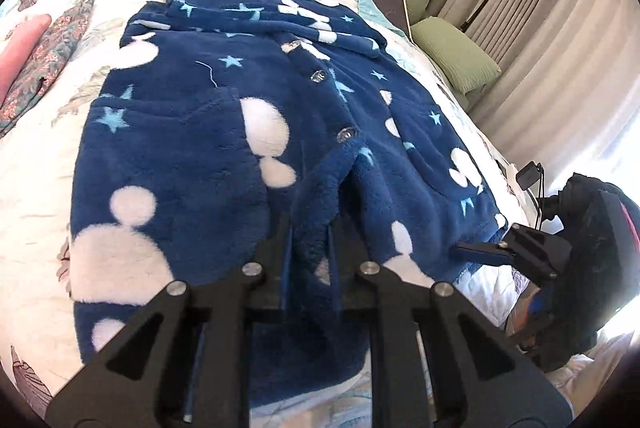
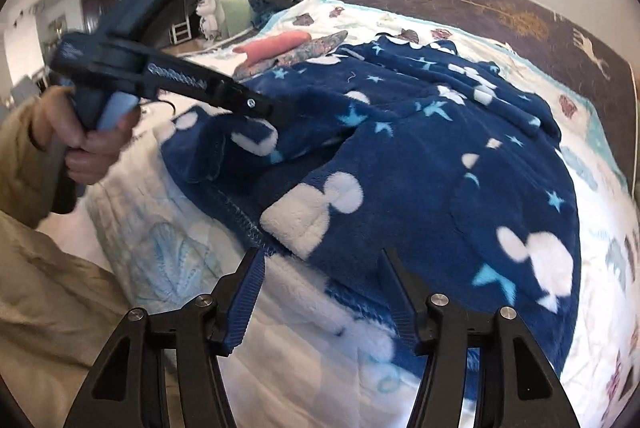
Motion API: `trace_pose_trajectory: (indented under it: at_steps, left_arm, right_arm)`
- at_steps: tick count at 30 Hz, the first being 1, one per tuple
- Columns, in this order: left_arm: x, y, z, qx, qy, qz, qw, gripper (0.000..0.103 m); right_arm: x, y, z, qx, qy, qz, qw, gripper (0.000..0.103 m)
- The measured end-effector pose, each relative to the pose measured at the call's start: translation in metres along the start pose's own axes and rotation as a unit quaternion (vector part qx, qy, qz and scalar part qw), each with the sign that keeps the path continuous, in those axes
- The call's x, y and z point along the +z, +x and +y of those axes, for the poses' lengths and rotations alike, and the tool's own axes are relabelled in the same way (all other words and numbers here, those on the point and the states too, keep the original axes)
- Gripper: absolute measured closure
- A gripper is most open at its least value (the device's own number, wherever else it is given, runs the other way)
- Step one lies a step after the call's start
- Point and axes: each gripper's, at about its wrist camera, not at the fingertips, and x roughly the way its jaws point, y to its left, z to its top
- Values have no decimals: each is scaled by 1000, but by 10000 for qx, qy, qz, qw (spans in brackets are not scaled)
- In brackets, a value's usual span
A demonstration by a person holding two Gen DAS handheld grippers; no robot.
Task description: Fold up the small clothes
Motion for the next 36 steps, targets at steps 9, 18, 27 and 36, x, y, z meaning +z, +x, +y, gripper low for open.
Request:
trace_pose_trajectory:
  at_steps: [9, 18, 27, 36]
  left_arm:
    - [7, 1, -20, -278, 310, -5, 9991, 86]
    - [18, -5, -57, -993, 855, -26, 9914, 86]
    - [-20, 23, -59, -686, 1183, 701, 9881, 85]
    - [-56, -65, 17, 1229, 658, 49, 9902, 49]
  right_arm:
    - [13, 30, 10, -158, -135, -72, 9998, 79]
    - [8, 13, 1, 695, -306, 144, 9970, 84]
    - [-18, -7, -18, 1578, 626, 162, 9854, 75]
    - [-66, -78, -86, 5, 2040, -200, 9788, 69]
